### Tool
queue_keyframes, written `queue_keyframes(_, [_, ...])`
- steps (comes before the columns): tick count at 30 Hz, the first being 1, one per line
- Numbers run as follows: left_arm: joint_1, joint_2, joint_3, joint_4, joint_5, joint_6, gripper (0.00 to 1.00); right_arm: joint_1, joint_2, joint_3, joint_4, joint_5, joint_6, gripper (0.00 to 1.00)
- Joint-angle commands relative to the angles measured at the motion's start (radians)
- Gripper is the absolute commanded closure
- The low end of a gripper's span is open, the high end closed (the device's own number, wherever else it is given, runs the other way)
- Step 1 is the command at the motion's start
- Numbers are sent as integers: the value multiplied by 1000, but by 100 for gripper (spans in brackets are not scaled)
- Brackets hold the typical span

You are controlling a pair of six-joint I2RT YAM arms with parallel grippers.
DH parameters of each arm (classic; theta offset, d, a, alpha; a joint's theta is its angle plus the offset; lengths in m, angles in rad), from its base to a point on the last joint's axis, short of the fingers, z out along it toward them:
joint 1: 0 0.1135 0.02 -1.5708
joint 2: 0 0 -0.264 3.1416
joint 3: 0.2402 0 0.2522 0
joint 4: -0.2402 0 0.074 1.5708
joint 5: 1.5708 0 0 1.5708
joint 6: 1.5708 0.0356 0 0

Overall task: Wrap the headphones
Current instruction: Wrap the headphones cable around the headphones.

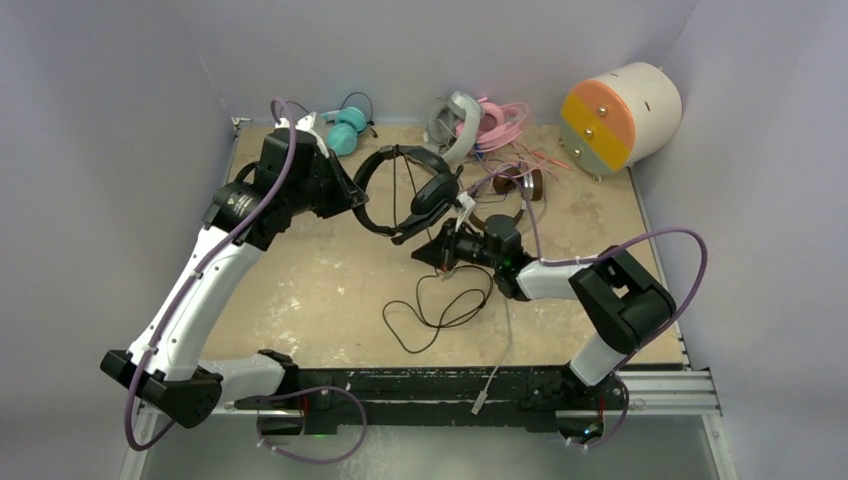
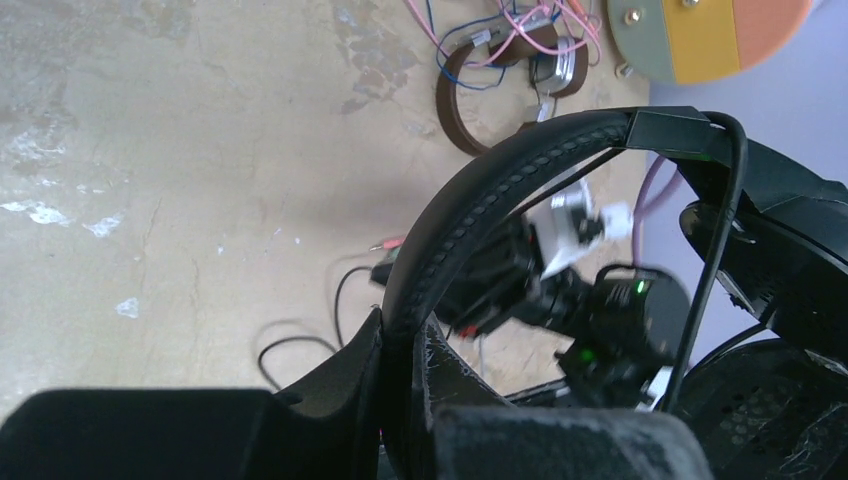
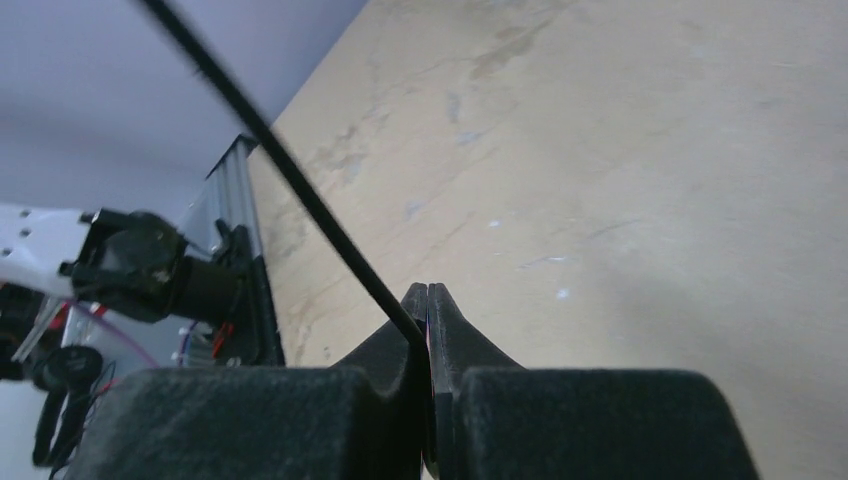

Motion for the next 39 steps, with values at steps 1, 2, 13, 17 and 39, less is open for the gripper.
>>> queue_keyframes(1, [14, 14, 16, 184, -44, -166, 100, 103, -43, -29, 161, -51, -2, 98])
queue_keyframes(2, [16, 20, 6, 201, -44, -176, 100, 130, -49, -32, 175, -49, -7, 98])
queue_keyframes(13, [22, 43, -13, 230, -335, -258, 100, 289, -144, -98, 278, 15, -13, 96])
queue_keyframes(17, [22, 61, -21, 196, -479, -322, 100, 346, -189, -89, 215, 45, -47, 95])
queue_keyframes(39, [-137, 79, -357, 454, -819, 78, 100, 384, -335, 372, -690, 200, -173, 100])
